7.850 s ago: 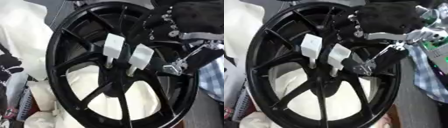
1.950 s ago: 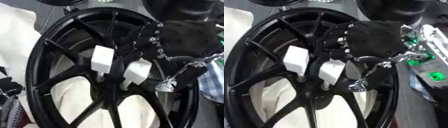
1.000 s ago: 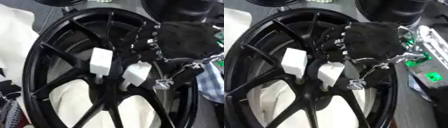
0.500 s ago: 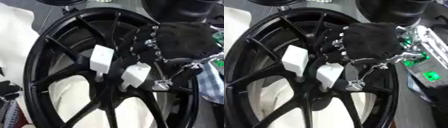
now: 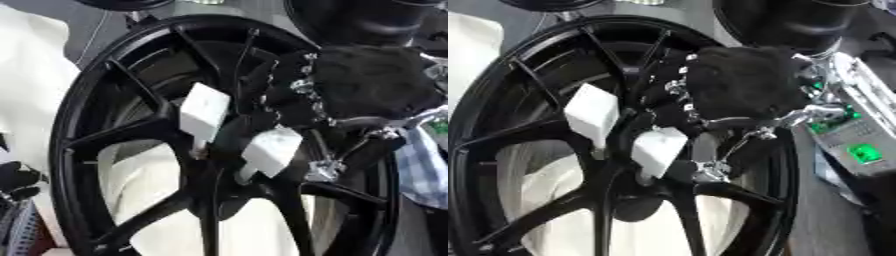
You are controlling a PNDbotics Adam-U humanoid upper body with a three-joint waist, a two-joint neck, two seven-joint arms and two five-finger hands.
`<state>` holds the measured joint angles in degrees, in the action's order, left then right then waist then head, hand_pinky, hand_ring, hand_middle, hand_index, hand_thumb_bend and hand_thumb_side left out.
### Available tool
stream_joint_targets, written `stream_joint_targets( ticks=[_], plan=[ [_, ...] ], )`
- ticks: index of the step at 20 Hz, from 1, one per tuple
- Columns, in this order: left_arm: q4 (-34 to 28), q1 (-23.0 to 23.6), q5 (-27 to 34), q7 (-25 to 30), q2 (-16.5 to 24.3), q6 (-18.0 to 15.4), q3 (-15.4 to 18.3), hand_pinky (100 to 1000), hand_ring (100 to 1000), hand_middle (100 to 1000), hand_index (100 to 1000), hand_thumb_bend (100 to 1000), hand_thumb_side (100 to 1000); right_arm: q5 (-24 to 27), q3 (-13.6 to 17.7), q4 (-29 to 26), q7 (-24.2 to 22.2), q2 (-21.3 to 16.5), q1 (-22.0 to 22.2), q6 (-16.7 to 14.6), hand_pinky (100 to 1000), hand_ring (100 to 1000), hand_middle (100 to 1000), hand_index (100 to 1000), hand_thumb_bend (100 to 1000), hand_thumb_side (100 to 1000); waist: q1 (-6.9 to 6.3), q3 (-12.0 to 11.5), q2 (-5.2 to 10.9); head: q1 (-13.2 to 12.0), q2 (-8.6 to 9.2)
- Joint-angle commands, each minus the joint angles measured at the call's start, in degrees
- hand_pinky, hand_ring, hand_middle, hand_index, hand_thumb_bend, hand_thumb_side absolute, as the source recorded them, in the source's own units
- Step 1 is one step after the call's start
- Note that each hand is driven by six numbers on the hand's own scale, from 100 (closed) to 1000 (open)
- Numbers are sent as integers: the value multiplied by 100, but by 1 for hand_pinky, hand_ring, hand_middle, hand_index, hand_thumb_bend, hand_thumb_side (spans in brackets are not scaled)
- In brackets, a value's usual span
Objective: Pull the pin out of the wheel hub.
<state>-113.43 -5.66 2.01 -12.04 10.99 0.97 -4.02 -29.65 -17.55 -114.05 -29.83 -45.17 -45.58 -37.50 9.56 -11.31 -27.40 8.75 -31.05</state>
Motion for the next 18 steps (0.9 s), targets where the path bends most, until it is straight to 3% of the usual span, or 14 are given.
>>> stream_joint_targets(
  ticks=[1,18],
  plan=[
    [-116,-29,33,4,-3,15,-11,681,670,584,724,108,880,169,157,-54,-41,-114,-104,-108,826,787,483,457,100,297,-34,-16,182,31,51],
    [-116,-9,61,13,-11,51,2,684,672,585,724,112,880,433,462,-54,52,-267,-126,-55,805,769,445,392,100,289,6,-51,282,52,-44]
  ],
)
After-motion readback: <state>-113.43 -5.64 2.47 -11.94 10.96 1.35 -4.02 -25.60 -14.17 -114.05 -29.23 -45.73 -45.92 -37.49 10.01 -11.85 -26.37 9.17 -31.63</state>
